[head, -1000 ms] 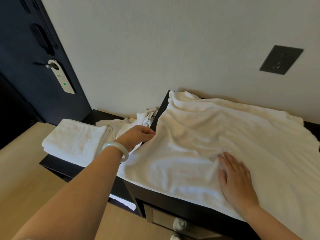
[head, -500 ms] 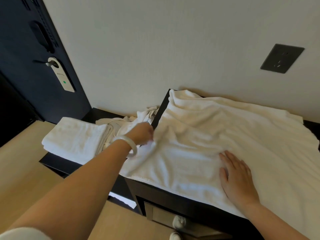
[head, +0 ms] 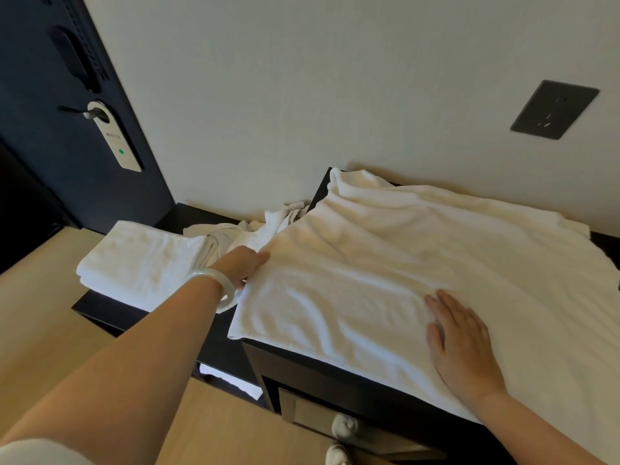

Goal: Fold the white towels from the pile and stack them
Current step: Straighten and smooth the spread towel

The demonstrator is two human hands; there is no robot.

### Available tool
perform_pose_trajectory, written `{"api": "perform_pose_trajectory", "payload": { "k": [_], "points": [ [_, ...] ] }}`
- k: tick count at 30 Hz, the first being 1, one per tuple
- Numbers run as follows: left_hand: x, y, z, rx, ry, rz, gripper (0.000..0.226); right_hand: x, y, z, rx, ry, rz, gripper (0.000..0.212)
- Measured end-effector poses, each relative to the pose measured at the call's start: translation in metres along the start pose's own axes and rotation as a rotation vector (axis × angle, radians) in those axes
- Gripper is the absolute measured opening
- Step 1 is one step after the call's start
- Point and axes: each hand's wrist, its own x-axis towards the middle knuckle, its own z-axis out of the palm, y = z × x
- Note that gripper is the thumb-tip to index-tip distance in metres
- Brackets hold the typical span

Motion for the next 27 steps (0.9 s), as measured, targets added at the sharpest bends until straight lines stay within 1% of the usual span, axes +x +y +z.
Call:
{"api": "perform_pose_trajectory", "payload": {
  "k": [2,4,5,6,7,9,10,11,12,14,15,17,19,21,24,25,26,27],
  "points": [
    [0.004,-0.003,-0.002,0.166,0.164,0.086,0.05,0.0,0.0,0.0,0.001,0.0,-0.011,0.048],
    [0.006,-0.005,-0.002,0.206,0.334,0.165,0.05,0.0,0.0,-0.001,-0.008,-0.022,-0.022,0.049],
    [0.004,-0.008,0.001,0.189,0.36,0.156,0.05,-0.001,0.0,-0.002,-0.014,-0.032,-0.025,0.049],
    [0.002,-0.011,0.003,0.144,0.334,0.106,0.054,0.0,0.0,-0.002,-0.016,-0.034,-0.024,0.049],
    [-0.002,-0.017,0.007,0.006,0.243,0.005,0.063,0.0,-0.001,-0.002,-0.015,-0.028,-0.02,0.049],
    [-0.015,-0.034,0.012,-0.443,-0.041,-0.191,0.08,0.0,-0.002,-0.003,-0.018,-0.028,-0.012,0.05],
    [-0.023,-0.043,0.012,-0.564,-0.174,-0.215,0.079,0.0,-0.003,-0.003,-0.023,-0.032,-0.011,0.05],
    [-0.028,-0.053,0.011,-0.616,-0.269,-0.197,0.074,0.0,-0.003,-0.003,-0.026,-0.034,-0.012,0.05],
    [-0.032,-0.062,0.011,-0.645,-0.305,-0.165,0.065,0.0,-0.003,-0.003,-0.023,-0.031,-0.01,0.05],
    [-0.032,-0.074,0.009,-0.671,-0.265,-0.085,0.051,0.0,-0.004,-0.004,-0.019,-0.028,-0.007,0.05],
    [-0.031,-0.077,0.007,-0.651,-0.202,-0.048,0.045,-0.001,-0.004,-0.004,-0.022,-0.031,-0.009,0.05],
    [-0.028,-0.078,0.004,-0.499,-0.052,0.016,0.036,0.0,-0.003,-0.003,-0.03,-0.039,-0.02,0.051],
    [-0.027,-0.08,0.004,-0.263,0.057,0.084,0.038,-0.001,-0.002,-0.002,-0.031,-0.044,-0.03,0.051],
    [-0.026,-0.083,0.005,-0.069,0.113,0.128,0.041,-0.001,-0.001,-0.002,-0.026,-0.03,-0.034,0.051],
    [-0.025,-0.078,0.011,0.106,0.214,0.103,0.039,0.0,-0.001,0.001,-0.031,-0.009,-0.034,0.051],
    [-0.028,-0.072,0.014,0.194,0.303,0.108,0.036,0.0,-0.001,0.001,-0.03,-0.004,-0.033,0.051],
    [-0.032,-0.064,0.019,0.31,0.433,0.148,0.034,0.0,-0.002,0.001,-0.03,-0.007,-0.03,0.051],
    [-0.036,-0.054,0.027,0.417,0.574,0.256,0.032,0.0,-0.002,0.0,-0.035,-0.014,-0.025,0.051]
  ]
}}
